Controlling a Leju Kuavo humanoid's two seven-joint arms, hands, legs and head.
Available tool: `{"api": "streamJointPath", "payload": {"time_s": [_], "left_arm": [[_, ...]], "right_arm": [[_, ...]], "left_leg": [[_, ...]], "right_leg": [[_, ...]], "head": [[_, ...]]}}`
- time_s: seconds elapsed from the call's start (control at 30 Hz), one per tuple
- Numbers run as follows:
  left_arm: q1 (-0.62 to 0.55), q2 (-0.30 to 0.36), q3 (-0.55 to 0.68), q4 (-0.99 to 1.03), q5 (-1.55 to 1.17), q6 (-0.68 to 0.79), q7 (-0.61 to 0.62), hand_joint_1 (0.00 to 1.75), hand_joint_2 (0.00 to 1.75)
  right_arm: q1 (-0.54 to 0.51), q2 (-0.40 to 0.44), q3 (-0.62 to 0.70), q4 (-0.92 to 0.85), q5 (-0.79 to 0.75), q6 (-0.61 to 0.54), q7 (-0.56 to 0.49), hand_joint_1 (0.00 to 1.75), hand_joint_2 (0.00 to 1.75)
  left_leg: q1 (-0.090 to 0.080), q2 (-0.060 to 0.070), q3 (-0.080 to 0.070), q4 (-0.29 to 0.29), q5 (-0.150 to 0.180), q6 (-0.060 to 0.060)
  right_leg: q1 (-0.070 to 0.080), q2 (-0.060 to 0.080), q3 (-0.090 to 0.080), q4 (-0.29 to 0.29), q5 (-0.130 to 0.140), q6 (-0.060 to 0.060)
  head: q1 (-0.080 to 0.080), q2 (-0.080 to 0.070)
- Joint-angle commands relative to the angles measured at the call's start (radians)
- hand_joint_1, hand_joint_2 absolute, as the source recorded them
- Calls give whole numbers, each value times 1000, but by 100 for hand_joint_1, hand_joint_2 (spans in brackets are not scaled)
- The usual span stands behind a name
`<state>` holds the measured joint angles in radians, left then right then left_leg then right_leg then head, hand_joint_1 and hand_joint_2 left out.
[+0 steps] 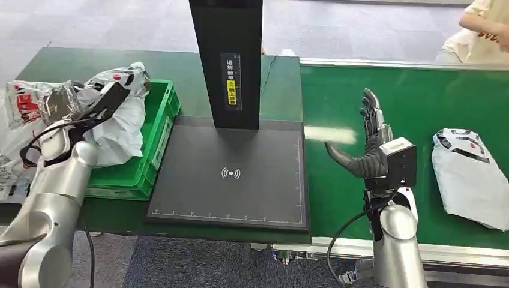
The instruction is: Moved the parcel from conveyor to table for the left to box.
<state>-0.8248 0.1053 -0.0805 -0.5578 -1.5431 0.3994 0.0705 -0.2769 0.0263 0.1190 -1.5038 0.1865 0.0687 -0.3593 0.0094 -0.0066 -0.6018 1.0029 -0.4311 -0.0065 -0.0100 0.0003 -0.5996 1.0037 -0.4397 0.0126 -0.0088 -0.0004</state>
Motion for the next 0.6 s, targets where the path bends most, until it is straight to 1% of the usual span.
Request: {"api": "streamJointPath", "payload": {"time_s": [0.03, 0.1, 0.13, 0.17, 0.37, 0.4, 0.43, 0.47, 0.5, 0.53, 0.57, 0.6], "left_arm": [[53, -53, -85, -226, 27, 62, -96, 0, 175], [53, -54, -88, -235, 26, 57, -94, 0, 175], [65, -56, -91, -271, 58, 74, -123, 0, 175], [74, -55, -101, -296, 68, 90, -139, 0, 175], [89, -65, -107, -327, 97, 87, -150, 0, 175], [93, -68, -104, -337, 120, 93, -163, 0, 175], [105, -74, -96, -364, 203, 114, -207, 0, 175], [122, -86, -76, -406, 338, 123, -287, 0, 175], [138, -89, -61, -435, 442, 107, -339, 0, 175], [142, -86, -61, -437, 445, 106, -341, 0, 175], [166, -90, -64, -478, 526, 90, -388, 0, 175], [174, -87, -70, -487, 530, 87, -389, 0, 175]], "right_arm": [[-28, -13, 11, 49, -7, 2, 1, 0, 175], [-28, -13, 12, 49, -7, 2, 0, 0, 175], [-29, -14, 13, 47, -9, 3, 2, 0, 175], [-24, -13, 12, 41, -11, 2, 3, 0, 175], [-9, -11, 9, 28, -12, 1, 3, 0, 175], [-4, -10, 7, 24, -12, -1, 4, 0, 175], [12, -13, -2, 10, -12, -6, 6, 0, 175], [22, -12, -10, -2, -12, -10, 7, 0, 175], [34, -14, -16, -11, -13, -12, 7, 0, 175], [37, -16, -17, -11, -13, -11, 7, 0, 175], [50, -14, -25, -18, -12, -15, 6, 0, 175], [55, -14, -27, -20, -11, -16, 5, 0, 175]], "left_leg": [[0, -1, 2, -1, 0, 0], [0, -1, 5, -1, -1, 0], [0, -1, 6, -2, -1, 0], [0, 0, 2, -1, 0, 0], [0, 0, 5, -2, -1, 0], [0, 0, 2, -1, -1, 0], [0, -1, 3, -1, 0, 0], [0, -1, 5, -2, -1, 0], [0, -1, 3, -1, -1, 0], [0, -1, 4, -1, -1, 0], [0, -1, 5, -2, -1, 0], [0, -1, 3, -2, -1, 0]], "right_leg": [[0, -2, 3, -1, -1, 0], [1, -2, 6, -2, -1, -1], [1, -2, 7, -3, -1, -1], [1, 0, 2, -1, 0, 0], [1, -1, 5, -2, -1, -1], [1, -1, 3, -1, -1, 0], [1, -1, 3, -2, -1, 0], [1, -1, 5, -2, -1, -1], [1, -1, 3, -1, -1, 0], [1, -1, 4, -2, -1, 0], [1, -2, 6, -3, -1, 0], [1, -1, 4, -2, -1, 0]], "head": [[0, 0], [0, 0], [0, 0], [0, 0], [0, 0], [0, 0], [0, 0], [0, 0], [0, 0], [0, 0], [0, 0], [0, 0]]}}
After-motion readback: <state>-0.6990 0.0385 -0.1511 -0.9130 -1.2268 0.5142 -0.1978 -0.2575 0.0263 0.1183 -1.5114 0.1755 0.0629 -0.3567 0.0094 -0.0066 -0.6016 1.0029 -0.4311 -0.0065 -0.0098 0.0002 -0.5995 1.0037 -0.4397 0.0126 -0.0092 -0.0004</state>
